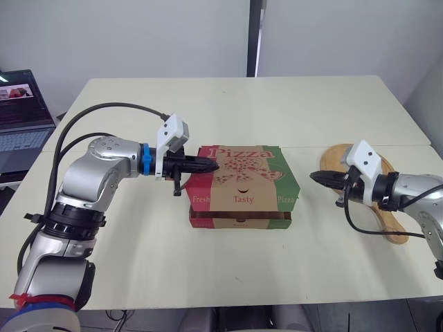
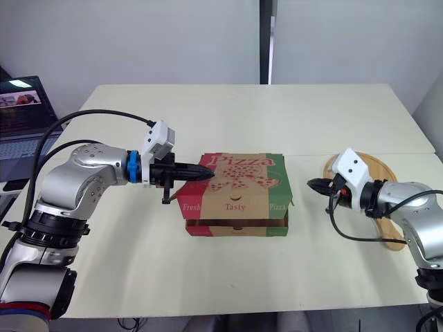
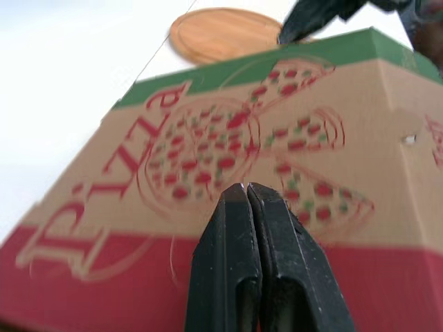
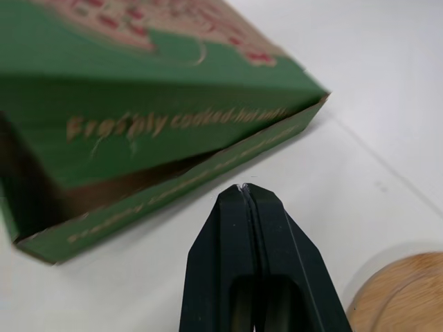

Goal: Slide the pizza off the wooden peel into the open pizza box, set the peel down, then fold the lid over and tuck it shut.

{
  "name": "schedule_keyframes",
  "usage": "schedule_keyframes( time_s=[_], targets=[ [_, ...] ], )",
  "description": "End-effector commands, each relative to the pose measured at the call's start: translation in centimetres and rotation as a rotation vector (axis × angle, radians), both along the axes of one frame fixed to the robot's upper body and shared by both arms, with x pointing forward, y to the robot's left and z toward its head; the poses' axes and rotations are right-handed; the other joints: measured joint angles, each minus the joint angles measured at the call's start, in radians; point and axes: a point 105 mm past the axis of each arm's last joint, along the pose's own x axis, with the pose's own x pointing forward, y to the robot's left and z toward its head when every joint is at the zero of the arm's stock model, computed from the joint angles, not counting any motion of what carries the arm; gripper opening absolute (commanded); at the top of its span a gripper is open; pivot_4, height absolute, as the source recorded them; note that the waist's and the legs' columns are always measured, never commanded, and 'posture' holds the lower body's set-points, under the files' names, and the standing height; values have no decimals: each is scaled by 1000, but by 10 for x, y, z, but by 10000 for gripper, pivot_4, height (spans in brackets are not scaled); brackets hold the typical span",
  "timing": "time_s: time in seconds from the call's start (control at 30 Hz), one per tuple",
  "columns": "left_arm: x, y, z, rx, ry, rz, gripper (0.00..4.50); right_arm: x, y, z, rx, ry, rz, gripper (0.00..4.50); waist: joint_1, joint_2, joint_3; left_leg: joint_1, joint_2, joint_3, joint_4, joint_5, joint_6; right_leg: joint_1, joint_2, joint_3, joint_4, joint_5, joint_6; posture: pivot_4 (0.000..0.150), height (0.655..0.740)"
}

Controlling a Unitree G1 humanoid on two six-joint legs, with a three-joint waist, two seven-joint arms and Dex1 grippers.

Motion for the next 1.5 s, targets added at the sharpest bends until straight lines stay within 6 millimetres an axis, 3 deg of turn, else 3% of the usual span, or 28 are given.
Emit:
schedule_keyframes(
  time_s=[0.03,0.27,0.47,0.67,0.77,0.9,1.0,1.07,1.13,1.2,1.33,1.5],
  targets=[
    [0,-4,5,22,-33,-35,295,-5,19,3,26,-22,78,0,-1,0,0,0,0,0,0,0,0,0,0,0,0,0,0,1500,7400],
    [1,-12,4,35,-38,-68,295,-8,46,-2,106,45,152,0,5,0,0,-1,0,-1,1,0,0,0,0,0,0,0,0,1500,7400],
    [-2,-18,-2,75,-42,-101,295,-7,48,-3,87,35,171,0,6,0,0,-1,0,-2,1,0,0,0,0,-1,0,0,0,1500,7400],
    [0,-19,-12,138,-47,-113,295,-11,36,-13,-14,23,171,0,7,0,0,-1,0,-2,1,0,0,0,0,-1,0,0,0,1500,7400],
    [1,-18,-15,149,-48,-111,295,-19,17,-19,-96,48,154,0,8,0,0,-1,0,-2,1,0,0,0,0,-1,0,0,0,1500,7400],
    [3,-16,-14,144,-49,-103,295,-24,-4,-10,-123,42,120,0,7,0,0,-1,0,-1,1,0,0,0,0,0,0,0,0,1500,7400],
    [5,-15,-12,138,-54,-97,0,-26,-17,14,-93,9,93,5651,7,0,0,0,0,-1,1,0,0,1,0,0,0,0,0,1500,7400],
    [6,-15,-10,136,-57,-96,0,-30,-14,33,-50,-2,112,12718,6,0,0,0,0,-1,1,0,0,1,1,-1,0,0,0,1500,7400],
    [6,-17,-8,133,-61,-104,0,-40,3,41,-41,5,192,19039,6,0,0,0,0,-1,1,0,0,1,1,0,0,0,0,1500,7400],
    [5,-19,-7,132,-65,-118,0,-48,21,43,-41,0,261,22151,6,0,0,0,0,-2,1,0,0,2,1,-1,-1,0,0,1500,7400],
    [3,-24,-7,137,-74,-147,0,-53,49,42,-37,-18,339,35261,6,0,0,0,0,-2,1,0,0,2,0,-2,-1,0,0,1500,7400],
    [2,-26,-5,134,-78,-156,0,-45,62,26,-107,-46,356,35261,8,0,0,0,0,-2,1,0,0,2,0,-1,-1,0,0,1500,7400]
  ],
)
